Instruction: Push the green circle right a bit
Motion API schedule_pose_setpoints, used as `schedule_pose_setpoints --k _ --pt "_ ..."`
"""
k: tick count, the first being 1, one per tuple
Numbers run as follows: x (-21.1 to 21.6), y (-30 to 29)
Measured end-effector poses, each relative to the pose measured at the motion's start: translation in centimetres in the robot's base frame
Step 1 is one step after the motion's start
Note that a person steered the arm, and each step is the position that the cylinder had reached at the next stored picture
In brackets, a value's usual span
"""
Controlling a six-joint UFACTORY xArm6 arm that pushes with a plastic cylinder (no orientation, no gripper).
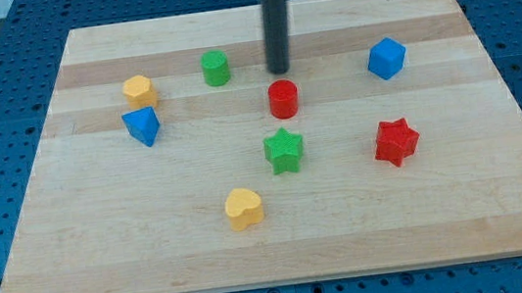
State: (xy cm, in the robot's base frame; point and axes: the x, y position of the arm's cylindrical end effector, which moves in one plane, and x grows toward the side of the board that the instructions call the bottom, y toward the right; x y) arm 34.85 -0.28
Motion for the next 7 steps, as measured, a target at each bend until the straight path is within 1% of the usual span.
schedule_pose_setpoints --k 1,2,3,4,5,7 --pt "0.4 -0.4" --pt "0.4 -2.1" --pt "0.4 -2.1" --pt "1.2 -4.1" --pt "1.3 -4.8" --pt "1.2 -8.1"
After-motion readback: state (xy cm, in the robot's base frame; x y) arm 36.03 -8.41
